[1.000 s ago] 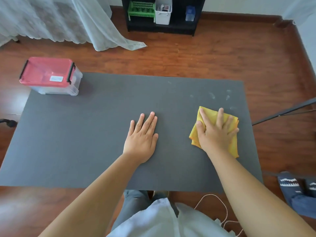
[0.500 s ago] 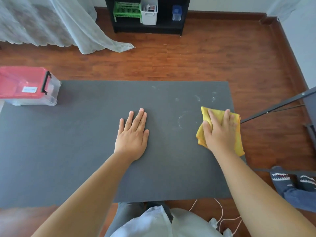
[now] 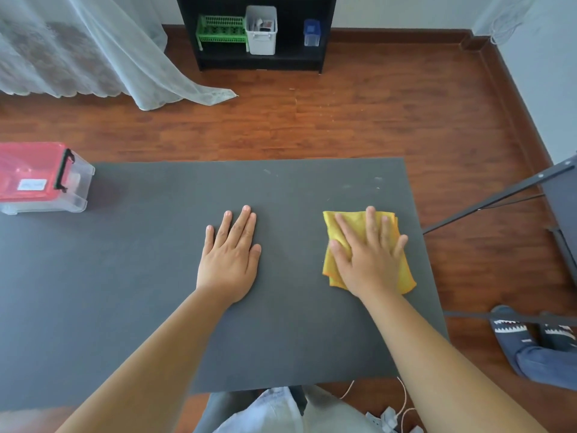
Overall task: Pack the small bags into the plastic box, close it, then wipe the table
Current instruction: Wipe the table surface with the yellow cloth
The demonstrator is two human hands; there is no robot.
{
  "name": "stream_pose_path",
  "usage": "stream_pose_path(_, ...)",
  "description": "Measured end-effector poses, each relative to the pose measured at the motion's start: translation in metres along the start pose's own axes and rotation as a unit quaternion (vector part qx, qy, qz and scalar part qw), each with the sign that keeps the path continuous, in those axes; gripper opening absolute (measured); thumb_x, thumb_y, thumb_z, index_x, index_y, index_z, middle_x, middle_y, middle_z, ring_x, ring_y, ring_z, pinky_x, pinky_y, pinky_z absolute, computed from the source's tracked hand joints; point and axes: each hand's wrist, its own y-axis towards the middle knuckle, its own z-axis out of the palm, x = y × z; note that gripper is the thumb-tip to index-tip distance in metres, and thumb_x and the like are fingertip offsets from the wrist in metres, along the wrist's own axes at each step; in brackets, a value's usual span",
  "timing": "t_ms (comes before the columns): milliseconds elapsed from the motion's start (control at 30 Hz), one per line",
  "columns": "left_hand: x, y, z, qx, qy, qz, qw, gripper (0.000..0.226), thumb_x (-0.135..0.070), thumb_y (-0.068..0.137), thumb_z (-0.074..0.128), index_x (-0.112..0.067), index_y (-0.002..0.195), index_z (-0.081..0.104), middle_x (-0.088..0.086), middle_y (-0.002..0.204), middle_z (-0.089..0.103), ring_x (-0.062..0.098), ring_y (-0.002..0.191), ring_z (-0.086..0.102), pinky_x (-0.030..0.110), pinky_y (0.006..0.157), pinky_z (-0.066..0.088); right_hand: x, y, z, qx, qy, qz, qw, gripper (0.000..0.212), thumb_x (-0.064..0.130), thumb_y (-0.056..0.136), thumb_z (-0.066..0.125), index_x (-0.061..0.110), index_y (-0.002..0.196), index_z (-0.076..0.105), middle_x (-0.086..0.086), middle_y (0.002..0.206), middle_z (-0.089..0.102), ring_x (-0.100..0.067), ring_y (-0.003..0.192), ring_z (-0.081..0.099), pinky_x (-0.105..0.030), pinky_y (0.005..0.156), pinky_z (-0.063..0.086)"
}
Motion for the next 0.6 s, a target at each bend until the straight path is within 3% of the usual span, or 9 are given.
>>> stream_pose_path(133,0.003,0.007,-0.003,-0.001,-0.002,-0.002,1.000,0.058,-0.044,0.098,0.009,-0.026,0.153,-0.001,-0.020,0.155,-0.018,0.017,0.147,-0.011,0.040,0.116,-0.007,-0.023,0.040,-0.010,0.004,0.026,0.080,0.996,0.052,0.064,0.092,0.012,0.057,0.144,0.011,-0.001,0.163,-0.004,-0.032,0.148,-0.006,-0.061,0.115,-0.001)
stream_pose_path(300,0.005,0.010,-0.002,-0.002,0.003,-0.003,1.000,0.059,-0.044,0.098,0.008,-0.027,0.153,-0.003,-0.019,0.156,-0.018,0.017,0.147,-0.012,0.039,0.116,-0.009,0.009,0.107,-0.022,0.018,0.048,0.118,0.992,0.056,0.064,0.092,0.014,0.054,0.147,0.012,-0.005,0.163,-0.008,-0.035,0.147,-0.010,-0.061,0.115,-0.006)
stream_pose_path(467,0.006,0.010,-0.002,-0.006,-0.001,-0.005,1.000,0.058,-0.044,0.098,0.009,-0.027,0.153,-0.004,-0.019,0.157,-0.015,0.016,0.147,-0.012,0.040,0.117,-0.006,0.063,0.073,-0.009,0.049,0.025,-0.070,0.996,0.054,0.067,0.089,0.017,0.060,0.142,0.010,-0.001,0.163,-0.009,-0.031,0.148,-0.009,-0.057,0.113,-0.010)
stream_pose_path(600,0.005,0.010,-0.002,-0.002,0.003,-0.006,1.000,0.059,-0.044,0.099,0.010,-0.027,0.153,-0.003,-0.016,0.159,-0.011,0.016,0.147,-0.012,0.041,0.117,-0.004,0.033,0.022,0.002,0.027,0.019,-0.161,0.986,0.048,0.060,0.094,0.022,0.060,0.142,0.019,0.003,0.163,0.003,-0.028,0.148,-0.002,-0.056,0.116,0.003)
